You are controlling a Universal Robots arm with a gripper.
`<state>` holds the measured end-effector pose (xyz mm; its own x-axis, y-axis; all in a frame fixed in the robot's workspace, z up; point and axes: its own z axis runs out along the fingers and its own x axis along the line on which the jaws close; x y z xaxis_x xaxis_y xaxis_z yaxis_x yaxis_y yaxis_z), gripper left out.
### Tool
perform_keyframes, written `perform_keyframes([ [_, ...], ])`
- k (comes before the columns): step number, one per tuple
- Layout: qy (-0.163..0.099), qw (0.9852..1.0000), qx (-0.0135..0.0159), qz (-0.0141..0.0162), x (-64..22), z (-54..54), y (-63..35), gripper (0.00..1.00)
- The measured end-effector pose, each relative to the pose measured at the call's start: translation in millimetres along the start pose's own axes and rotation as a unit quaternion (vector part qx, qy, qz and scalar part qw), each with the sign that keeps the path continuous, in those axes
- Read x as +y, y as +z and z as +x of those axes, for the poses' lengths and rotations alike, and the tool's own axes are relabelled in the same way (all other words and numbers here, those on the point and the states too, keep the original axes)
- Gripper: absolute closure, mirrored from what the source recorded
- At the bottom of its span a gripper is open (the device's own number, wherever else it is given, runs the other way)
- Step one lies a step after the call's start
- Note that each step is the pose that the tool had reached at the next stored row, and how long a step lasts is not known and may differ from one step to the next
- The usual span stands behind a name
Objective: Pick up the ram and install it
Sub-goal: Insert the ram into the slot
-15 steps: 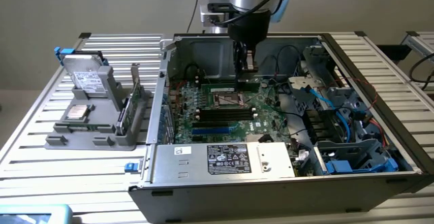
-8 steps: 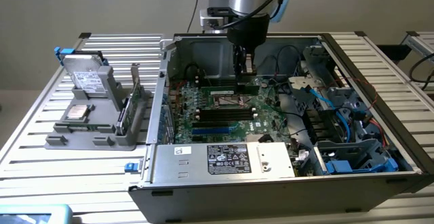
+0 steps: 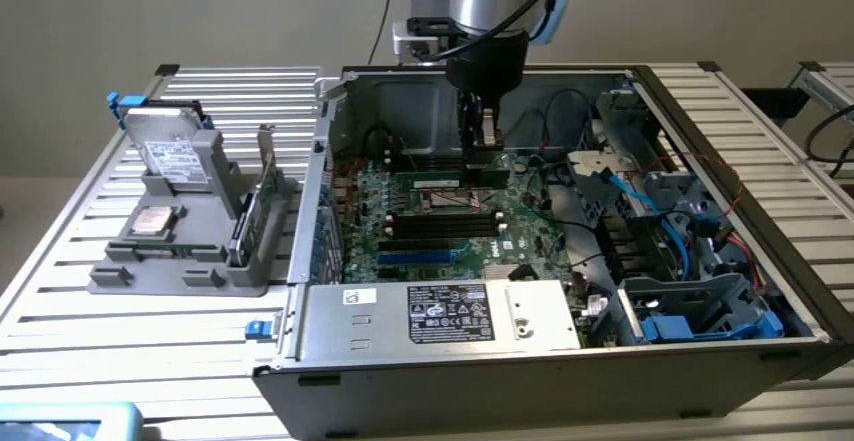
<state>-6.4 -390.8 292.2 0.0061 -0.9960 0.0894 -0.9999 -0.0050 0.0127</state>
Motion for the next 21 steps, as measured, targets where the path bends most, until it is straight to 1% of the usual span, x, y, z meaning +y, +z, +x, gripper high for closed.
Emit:
perform_keyframes([
  [8, 0.004, 1.0, -0.0002, -0.0002, -0.1, -7.9, 5.6, 0.87],
  [11, 0.005, 1.0, -0.0002, -0.0004, -0.1, -8.1, 8.2, 0.87],
  [17, 0.006, 1.0, -0.0002, -0.0005, -0.2, -9.0, 17.0, 0.87],
  [19, 0.007, 1.0, 0.0001, -0.0006, -0.3, -9.2, 19.4, 0.87],
  [21, 0.008, 1.0, 0.0012, -0.0006, -0.2, -9.3, 20.5, 0.87],
])
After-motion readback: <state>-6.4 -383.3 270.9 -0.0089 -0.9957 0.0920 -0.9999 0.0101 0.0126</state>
